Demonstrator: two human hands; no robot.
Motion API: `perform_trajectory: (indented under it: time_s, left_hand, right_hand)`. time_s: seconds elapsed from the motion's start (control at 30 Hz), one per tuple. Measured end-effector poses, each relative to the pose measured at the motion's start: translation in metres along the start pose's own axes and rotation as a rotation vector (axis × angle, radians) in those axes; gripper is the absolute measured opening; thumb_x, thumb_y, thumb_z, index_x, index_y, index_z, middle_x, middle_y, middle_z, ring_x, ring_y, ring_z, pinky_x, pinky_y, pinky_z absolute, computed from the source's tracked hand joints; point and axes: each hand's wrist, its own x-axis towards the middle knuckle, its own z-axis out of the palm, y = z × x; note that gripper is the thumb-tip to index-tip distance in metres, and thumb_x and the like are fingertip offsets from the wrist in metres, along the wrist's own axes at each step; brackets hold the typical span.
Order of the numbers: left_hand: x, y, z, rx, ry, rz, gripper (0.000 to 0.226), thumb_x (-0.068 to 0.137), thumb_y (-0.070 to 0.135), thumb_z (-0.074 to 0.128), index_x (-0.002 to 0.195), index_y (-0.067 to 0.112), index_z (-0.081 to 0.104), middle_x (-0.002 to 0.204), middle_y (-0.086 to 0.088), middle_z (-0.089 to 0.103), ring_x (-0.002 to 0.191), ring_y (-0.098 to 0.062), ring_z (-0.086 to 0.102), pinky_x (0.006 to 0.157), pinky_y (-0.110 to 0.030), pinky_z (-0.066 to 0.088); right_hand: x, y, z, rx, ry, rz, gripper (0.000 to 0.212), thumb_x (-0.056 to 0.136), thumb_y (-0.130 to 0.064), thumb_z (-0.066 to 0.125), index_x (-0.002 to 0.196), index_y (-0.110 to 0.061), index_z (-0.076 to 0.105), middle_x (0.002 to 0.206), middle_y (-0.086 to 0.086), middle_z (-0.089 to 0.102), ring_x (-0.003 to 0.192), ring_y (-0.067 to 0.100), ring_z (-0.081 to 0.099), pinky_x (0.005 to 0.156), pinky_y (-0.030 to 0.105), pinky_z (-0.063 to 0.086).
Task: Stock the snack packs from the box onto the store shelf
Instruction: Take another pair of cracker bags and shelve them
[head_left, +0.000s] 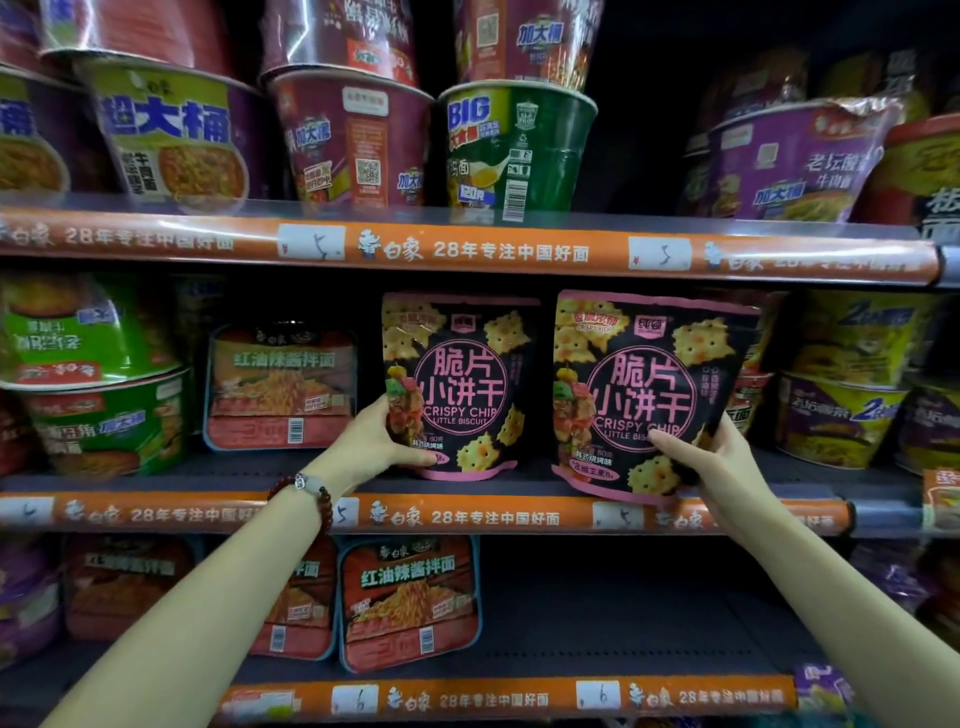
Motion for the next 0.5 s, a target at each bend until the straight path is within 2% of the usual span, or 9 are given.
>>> perform_trajectory:
  time_s: [0.13, 0.2, 0.33, 0.43, 0.5]
  left_hand:
    - [0.006, -0.007, 0.001, 0.103, 0.043, -0.004, 0.084, 0.060, 0.026, 0.089, 0.130, 0.024, 0.044, 0.128, 0.006, 0.057, 0.120, -0.016, 0.052, 0.105, -0.036, 0.041]
    - [0.006, -0.008, 0.001, 0.148, 0.069, -0.006, 0.085, 0.058, 0.030, 0.089, 0.131, 0.022, 0.045, 0.130, 0.004, 0.058, 0.121, -0.017, 0.052, 0.105, -0.038, 0.041]
    - [0.003, -0.009, -0.004, 0.212, 0.027, -0.027, 0.087, 0.060, 0.040, 0.086, 0.133, 0.018, 0.044, 0.130, 0.002, 0.058, 0.118, -0.019, 0.055, 0.101, -0.037, 0.045]
    - [-0.005, -0.012, -0.016, 0.340, -0.019, -0.030, 0.069, 0.071, 0.049, 0.077, 0.125, 0.016, 0.052, 0.120, -0.004, 0.063, 0.104, -0.020, 0.062, 0.087, -0.031, 0.050]
    - [-0.015, -0.016, -0.028, 0.393, -0.036, -0.018, 0.065, 0.075, 0.053, 0.070, 0.125, 0.014, 0.056, 0.118, -0.004, 0.065, 0.102, -0.017, 0.063, 0.087, -0.029, 0.052]
  right_hand:
    - [0.000, 0.000, -0.002, -0.008, -0.032, 0.019, 0.094, 0.028, -0.051, 0.094, 0.113, -0.029, 0.058, 0.110, -0.003, 0.072, 0.105, 0.017, 0.068, 0.088, 0.042, 0.052]
    - [-0.003, 0.000, -0.003, -0.054, -0.064, 0.038, 0.094, 0.033, -0.045, 0.095, 0.116, -0.028, 0.055, 0.112, -0.001, 0.070, 0.104, 0.018, 0.067, 0.087, 0.040, 0.053]
    - [-0.006, 0.001, 0.001, -0.161, -0.104, 0.031, 0.071, 0.061, -0.004, 0.084, 0.120, -0.022, 0.049, 0.114, 0.001, 0.066, 0.104, 0.018, 0.065, 0.083, 0.034, 0.054]
    - [-0.007, 0.000, 0.005, -0.169, -0.105, 0.034, 0.064, 0.061, -0.004, 0.084, 0.115, -0.021, 0.054, 0.110, 0.003, 0.070, 0.102, 0.021, 0.067, 0.088, 0.041, 0.055]
    - [-0.010, 0.000, 0.011, -0.136, -0.138, 0.049, 0.064, 0.055, -0.010, 0.085, 0.112, -0.021, 0.057, 0.107, 0.004, 0.072, 0.101, 0.023, 0.069, 0.087, 0.044, 0.055]
